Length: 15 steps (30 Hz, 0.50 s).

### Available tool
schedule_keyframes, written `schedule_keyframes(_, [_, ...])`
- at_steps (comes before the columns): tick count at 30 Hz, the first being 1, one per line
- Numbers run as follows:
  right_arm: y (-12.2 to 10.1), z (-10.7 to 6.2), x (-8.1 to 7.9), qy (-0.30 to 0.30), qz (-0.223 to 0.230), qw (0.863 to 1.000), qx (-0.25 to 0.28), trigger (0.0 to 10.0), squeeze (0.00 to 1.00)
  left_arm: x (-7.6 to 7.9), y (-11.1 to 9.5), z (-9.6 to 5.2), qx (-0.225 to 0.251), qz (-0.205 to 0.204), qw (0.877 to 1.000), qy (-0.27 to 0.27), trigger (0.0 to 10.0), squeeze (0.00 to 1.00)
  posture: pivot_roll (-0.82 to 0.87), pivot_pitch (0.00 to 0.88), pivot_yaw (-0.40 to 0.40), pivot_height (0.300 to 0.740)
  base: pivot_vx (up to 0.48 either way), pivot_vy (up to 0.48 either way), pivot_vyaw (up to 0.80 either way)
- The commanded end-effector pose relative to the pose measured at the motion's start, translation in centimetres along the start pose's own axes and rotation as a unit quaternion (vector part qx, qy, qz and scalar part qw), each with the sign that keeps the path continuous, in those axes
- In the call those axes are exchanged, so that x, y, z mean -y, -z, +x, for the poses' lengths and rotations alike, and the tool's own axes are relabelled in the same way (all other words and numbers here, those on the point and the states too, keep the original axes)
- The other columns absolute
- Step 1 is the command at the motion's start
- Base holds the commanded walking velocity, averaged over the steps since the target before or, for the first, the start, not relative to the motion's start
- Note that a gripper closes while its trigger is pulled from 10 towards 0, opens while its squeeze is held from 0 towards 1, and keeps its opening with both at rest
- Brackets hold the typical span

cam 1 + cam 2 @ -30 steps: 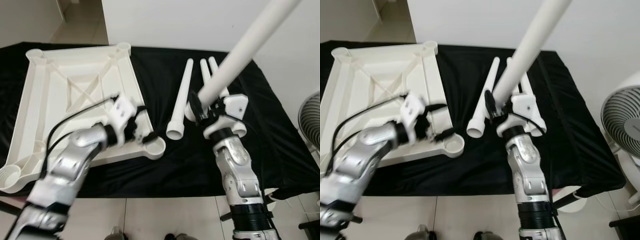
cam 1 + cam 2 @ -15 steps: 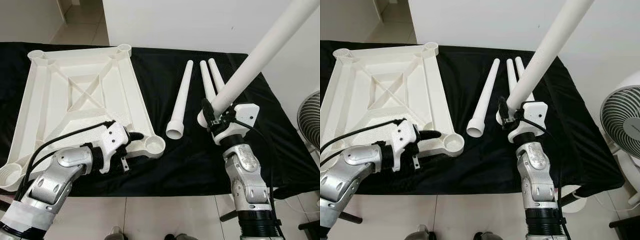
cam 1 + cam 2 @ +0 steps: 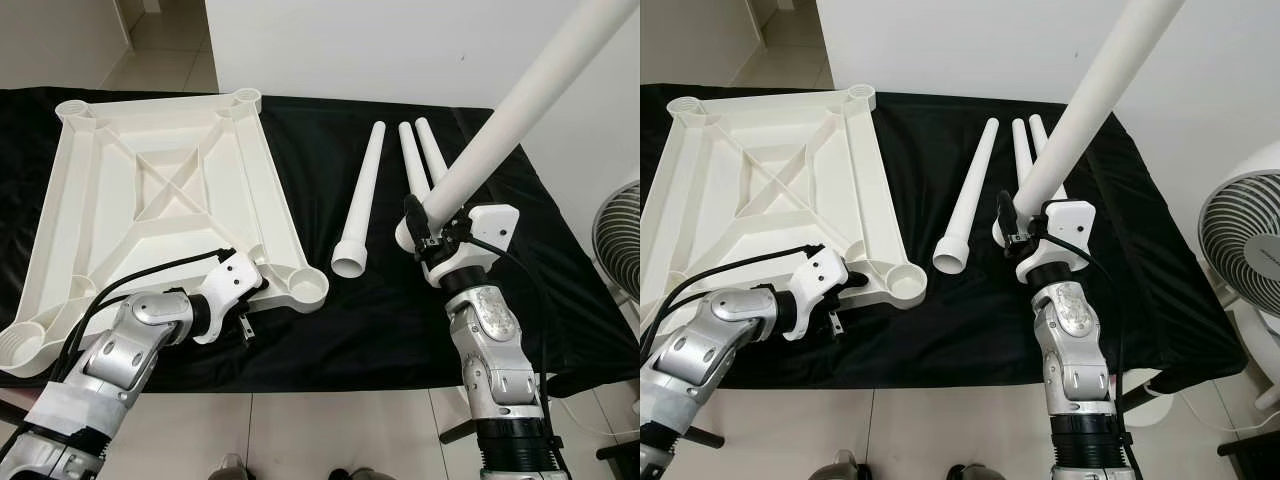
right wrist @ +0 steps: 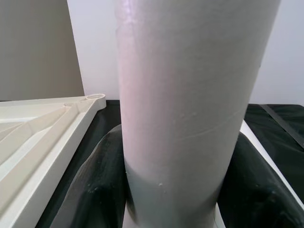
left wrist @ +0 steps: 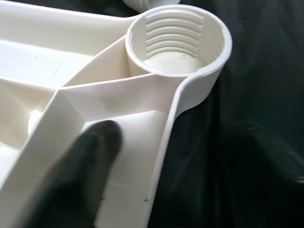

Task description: Building children table

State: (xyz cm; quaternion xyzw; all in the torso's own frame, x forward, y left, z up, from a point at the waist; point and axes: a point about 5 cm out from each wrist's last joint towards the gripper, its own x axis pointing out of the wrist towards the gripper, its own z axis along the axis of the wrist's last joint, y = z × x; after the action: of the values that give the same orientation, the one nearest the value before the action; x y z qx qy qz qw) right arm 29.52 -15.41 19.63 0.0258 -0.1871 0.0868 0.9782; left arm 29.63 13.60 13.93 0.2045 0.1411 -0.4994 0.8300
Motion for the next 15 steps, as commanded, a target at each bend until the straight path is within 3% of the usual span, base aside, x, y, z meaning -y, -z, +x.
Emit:
schedule_keyframes(1, [-0.6, 0.2, 0.1, 0.002, -0.01, 1.0, 0.01, 10.0, 0.0, -1.3, -0.4, 0.2, 0.002, -0.002, 0.996, -0.086, 0.0, 0.0, 0.12, 0.083, -0.037, 0.74, 0.0, 0.0, 0.0])
schedule_keyframes(8, [-0.6, 0.2, 0.2, 0.006, -0.011, 1.0, 0.011, 10.0, 0.0, -1.4, -2.0, 1.2, 0.025, 0.006, 0.995, -0.094, 0.0, 0.0, 0.12, 0.086, -0.034, 0.74, 0.0, 0.0, 0.0])
schedule_keyframes(11, [-0.7, 0.2, 0.1, 0.008, -0.012, 1.0, 0.013, 10.0, 0.0, -0.7, -4.0, 3.3, 0.05, 0.007, 0.994, -0.097, 0.0, 0.0, 0.11, 0.089, -0.029, 0.74, 0.0, 0.0, 0.0])
schedule_keyframes(15, [-0.7, 0.3, 0.1, 0.009, -0.011, 1.0, 0.013, 10.0, 0.0, 0.0, -4.9, 4.5, 0.062, 0.008, 0.994, -0.09, 0.0, 0.0, 0.1, 0.09, -0.027, 0.74, 0.0, 0.0, 0.0])
